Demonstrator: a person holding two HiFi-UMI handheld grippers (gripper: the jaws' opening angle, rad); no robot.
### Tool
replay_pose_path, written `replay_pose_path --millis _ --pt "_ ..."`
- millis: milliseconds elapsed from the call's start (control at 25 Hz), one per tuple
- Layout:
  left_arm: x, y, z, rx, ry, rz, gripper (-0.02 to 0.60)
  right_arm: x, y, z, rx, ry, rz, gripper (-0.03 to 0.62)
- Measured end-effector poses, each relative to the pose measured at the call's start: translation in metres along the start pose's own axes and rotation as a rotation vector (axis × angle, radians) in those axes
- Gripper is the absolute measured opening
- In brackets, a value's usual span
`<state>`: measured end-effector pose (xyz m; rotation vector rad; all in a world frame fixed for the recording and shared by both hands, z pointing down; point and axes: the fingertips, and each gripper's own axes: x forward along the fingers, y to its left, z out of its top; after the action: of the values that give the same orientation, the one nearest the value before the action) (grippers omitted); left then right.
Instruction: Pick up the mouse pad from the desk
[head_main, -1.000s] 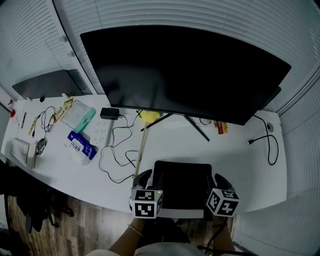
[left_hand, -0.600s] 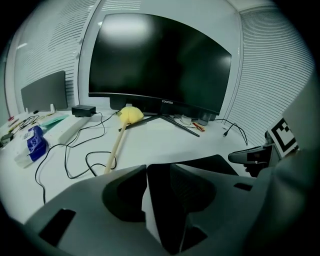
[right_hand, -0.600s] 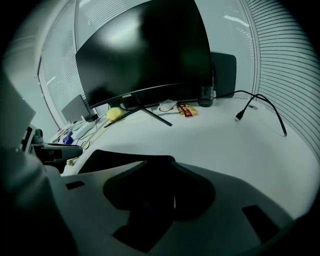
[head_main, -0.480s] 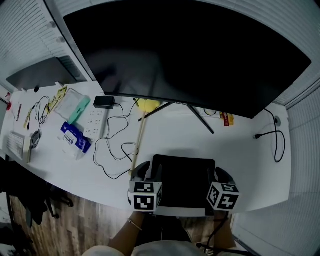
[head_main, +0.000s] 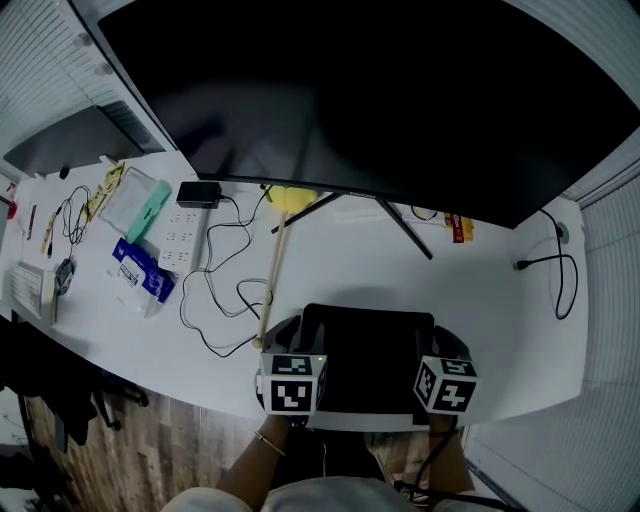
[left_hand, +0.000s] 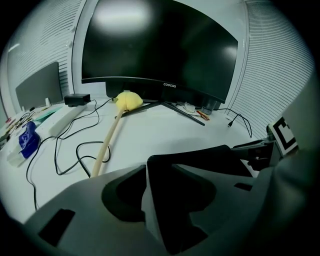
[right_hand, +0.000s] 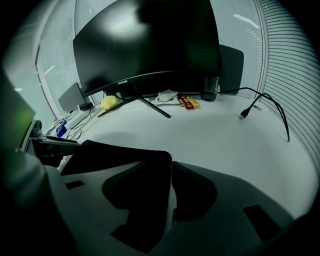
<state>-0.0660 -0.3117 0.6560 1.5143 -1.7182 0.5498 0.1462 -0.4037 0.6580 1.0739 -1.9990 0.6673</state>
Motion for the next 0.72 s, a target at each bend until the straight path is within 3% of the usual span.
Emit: replay_pose_path --millis 360,560,720 --pt "0.002 -0.004 -0.004 0.010 0.049 0.022 0.144 0.001 0.002 -0.001 0.010 0.022 -0.008 0.156" --pt "0.002 -0.006 -0.004 0.008 0.056 0.014 0.132 0.001 0.008 -0.002 -0.001 0.032 0.019 0.105" --pt "0.003 -0.014 -0.007 0.067 0.084 -0.011 0.058 0.001 0.014 -0.001 -0.023 0.021 0.023 0.058"
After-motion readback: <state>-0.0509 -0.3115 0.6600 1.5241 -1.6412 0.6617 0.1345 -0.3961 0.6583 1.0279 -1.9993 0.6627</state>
